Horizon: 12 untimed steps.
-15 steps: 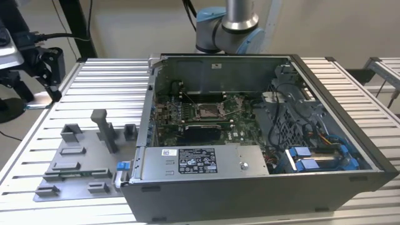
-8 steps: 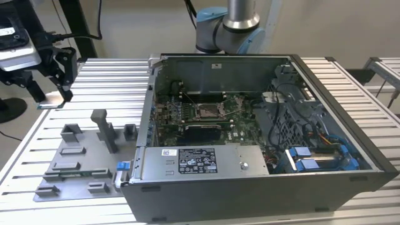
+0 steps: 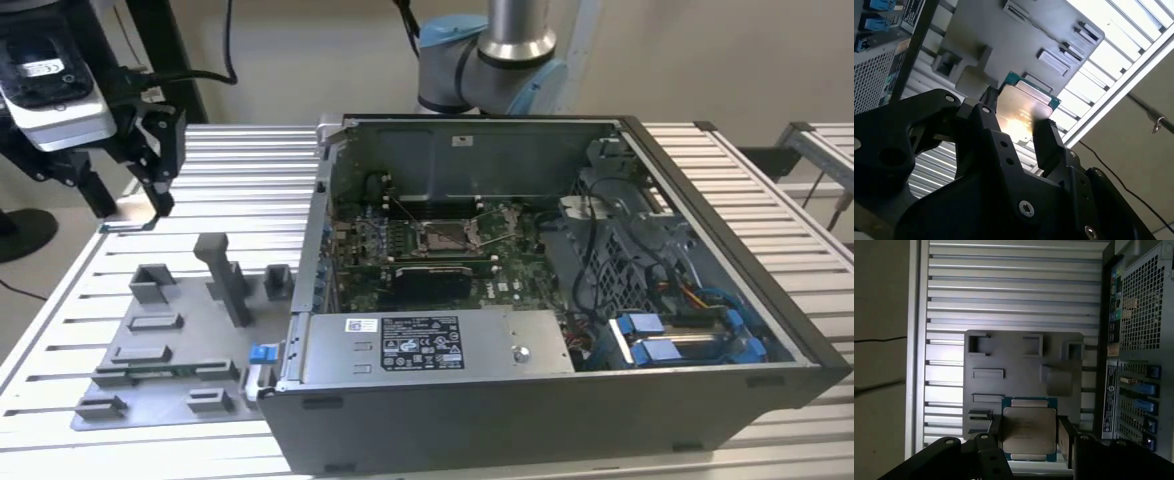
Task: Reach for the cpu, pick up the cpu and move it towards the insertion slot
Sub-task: 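Pick up the cpu and move it towards the insertion slot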
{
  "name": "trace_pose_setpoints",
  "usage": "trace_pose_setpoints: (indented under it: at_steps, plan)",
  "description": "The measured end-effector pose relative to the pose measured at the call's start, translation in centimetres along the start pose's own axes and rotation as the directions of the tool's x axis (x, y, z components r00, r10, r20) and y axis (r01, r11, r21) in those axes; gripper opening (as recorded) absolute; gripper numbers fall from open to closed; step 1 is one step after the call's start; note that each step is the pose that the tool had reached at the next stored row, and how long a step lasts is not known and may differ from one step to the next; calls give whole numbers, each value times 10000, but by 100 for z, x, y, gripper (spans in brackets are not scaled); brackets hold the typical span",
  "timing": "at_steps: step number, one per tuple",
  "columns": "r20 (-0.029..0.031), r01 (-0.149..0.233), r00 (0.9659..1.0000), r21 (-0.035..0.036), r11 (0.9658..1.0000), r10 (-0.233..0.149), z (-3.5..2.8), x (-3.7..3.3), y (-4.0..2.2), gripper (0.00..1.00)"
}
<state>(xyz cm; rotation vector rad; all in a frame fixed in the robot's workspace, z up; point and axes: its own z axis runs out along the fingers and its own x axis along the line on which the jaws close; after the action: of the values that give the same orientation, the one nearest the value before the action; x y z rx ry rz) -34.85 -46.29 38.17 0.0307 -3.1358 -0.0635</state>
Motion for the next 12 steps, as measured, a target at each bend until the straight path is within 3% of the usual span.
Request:
trace_pose_setpoints:
  at_steps: [12]
  plan:
    - [0, 0, 10000, 0, 10000, 0, -1, -183, -4, 0]
